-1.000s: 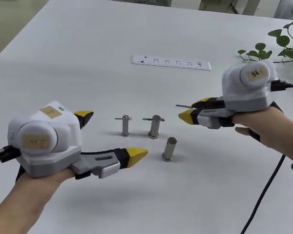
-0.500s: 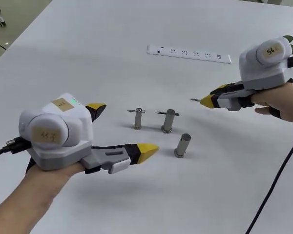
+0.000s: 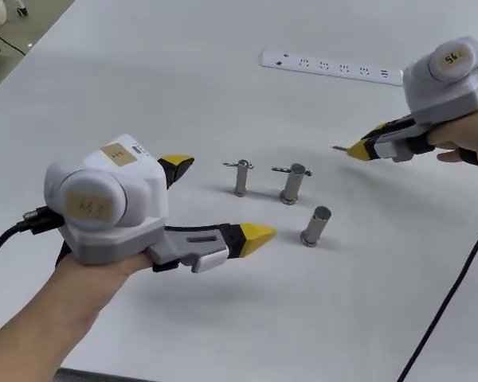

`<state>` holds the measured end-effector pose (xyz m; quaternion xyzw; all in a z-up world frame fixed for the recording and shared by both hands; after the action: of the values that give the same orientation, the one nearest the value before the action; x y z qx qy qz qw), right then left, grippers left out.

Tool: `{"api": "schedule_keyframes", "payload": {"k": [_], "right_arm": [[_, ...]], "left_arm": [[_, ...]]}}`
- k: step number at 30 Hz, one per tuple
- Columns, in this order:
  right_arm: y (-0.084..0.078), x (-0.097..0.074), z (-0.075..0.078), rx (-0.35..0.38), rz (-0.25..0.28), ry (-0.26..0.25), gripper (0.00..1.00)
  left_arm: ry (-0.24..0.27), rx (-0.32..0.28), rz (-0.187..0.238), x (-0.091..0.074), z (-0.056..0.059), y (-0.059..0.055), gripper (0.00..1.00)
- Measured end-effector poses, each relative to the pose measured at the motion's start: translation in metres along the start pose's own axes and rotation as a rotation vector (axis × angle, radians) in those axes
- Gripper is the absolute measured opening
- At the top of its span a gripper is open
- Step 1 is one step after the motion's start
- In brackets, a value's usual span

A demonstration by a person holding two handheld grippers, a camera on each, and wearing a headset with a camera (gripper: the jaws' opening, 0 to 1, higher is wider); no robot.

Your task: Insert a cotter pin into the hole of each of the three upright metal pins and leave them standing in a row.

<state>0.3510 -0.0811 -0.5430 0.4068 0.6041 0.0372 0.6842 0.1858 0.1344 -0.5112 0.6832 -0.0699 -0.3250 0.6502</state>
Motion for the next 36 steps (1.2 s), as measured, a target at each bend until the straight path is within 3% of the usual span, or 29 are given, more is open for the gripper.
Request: {"api": "schedule_keyframes", "payload": {"k": [7, 17, 23, 32, 36], "right_arm": [[-0.006, 0.006, 0.010, -0.025, -0.051, -0.009, 0.14], [-0.006, 0.020, 0.042, -0.018, -0.109, 0.015, 0.12], [-0.006, 0.023, 0.045, -0.038, -0.149, 0.030, 0.11], [-0.004, 0.027, 0.043, -0.098, -0.250, 0.055, 0.04], [-0.001, 0.028, 0.038, -0.215, -0.311, 0.063, 0.01]], "left_arm": [[-0.004, -0.001, -0.002, 0.001, 0.002, -0.001, 0.84], [-0.006, 0.004, -0.013, 0.002, 0.004, -0.002, 0.83], [-0.008, 0.002, -0.016, 0.002, 0.004, -0.003, 0.83], [-0.006, 0.000, -0.022, 0.002, 0.003, -0.003, 0.84], [-0.003, -0.004, -0.022, 0.001, 0.001, -0.003, 0.84]]}}
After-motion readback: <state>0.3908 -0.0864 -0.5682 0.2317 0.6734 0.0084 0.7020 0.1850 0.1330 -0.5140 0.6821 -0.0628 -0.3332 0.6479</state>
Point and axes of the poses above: the centre of the closed fingertips' face, and the gripper's own axes: x roughly forward along the fingers, z roughly to its right, y roughly out of its top, the point moved 5 cm from there along -x, roughly backward along the fingers, and after that the axes turned 6 degrees about y, right-handed, at the moved point
